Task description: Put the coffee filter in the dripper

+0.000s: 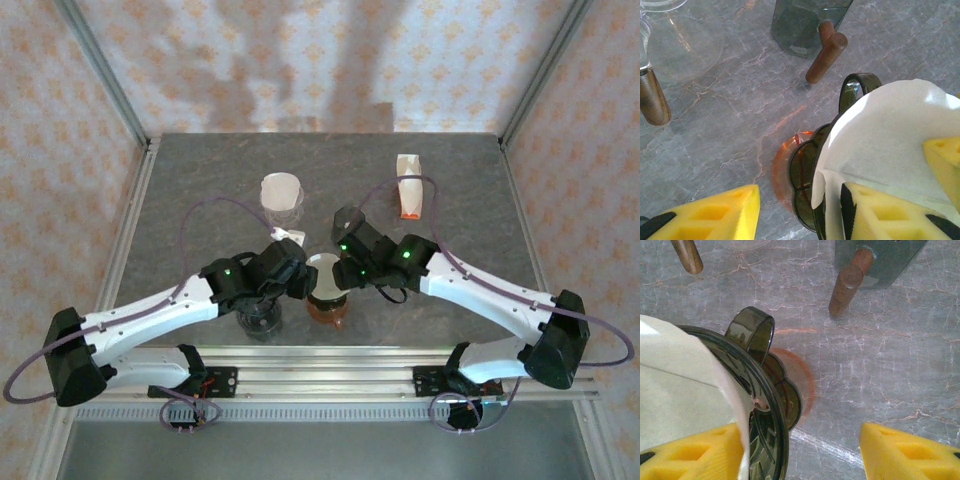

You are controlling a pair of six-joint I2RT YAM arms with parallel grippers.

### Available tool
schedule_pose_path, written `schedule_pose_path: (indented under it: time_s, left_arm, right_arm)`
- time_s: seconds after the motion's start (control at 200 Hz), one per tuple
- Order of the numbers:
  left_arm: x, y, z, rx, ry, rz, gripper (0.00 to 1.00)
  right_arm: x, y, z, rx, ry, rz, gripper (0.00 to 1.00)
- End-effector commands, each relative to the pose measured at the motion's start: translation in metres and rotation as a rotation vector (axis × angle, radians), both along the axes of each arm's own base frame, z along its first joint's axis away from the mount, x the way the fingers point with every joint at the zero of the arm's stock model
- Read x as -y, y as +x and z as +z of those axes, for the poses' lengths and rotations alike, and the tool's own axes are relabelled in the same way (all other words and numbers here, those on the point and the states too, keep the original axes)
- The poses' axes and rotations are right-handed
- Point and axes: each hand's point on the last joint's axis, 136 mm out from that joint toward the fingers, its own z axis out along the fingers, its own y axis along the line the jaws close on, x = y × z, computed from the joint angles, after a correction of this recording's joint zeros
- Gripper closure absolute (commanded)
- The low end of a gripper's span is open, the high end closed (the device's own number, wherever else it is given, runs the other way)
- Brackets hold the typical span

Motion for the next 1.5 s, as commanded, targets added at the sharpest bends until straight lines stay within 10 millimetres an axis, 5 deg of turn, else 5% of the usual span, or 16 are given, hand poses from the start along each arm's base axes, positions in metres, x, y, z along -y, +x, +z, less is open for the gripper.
schedule_pose_path:
  time_s: [0.0, 0.305, 1.191, 1.491]
  left_arm:
    - [-0.006, -0.004, -0.002, -0.017, -0.006, 0.010, 0.52]
    - [-0.002, -0.002, -0.010, -0.026, 0.002, 0.010, 0.52]
    - [-0.007, -0.002, -0.004, -0.005, -0.014, 0.027, 0.43]
    - [-0.008, -0.002, -0.007, -0.011, -0.003, 0.027, 0.54]
  right_arm:
    - [-0.002, 0.000, -0.002, 0.001, 0.004, -0.005, 0.38]
    - [-0.021, 0.000, -0.015, -0.061, 0.003, 0.044, 0.34]
    - [-0.014, 0.005, -0.057, -0.115, -0.162, 0.050, 0.33]
    - [-0.016, 0.009, -0.051, -0.097, -0.155, 0.046, 0.33]
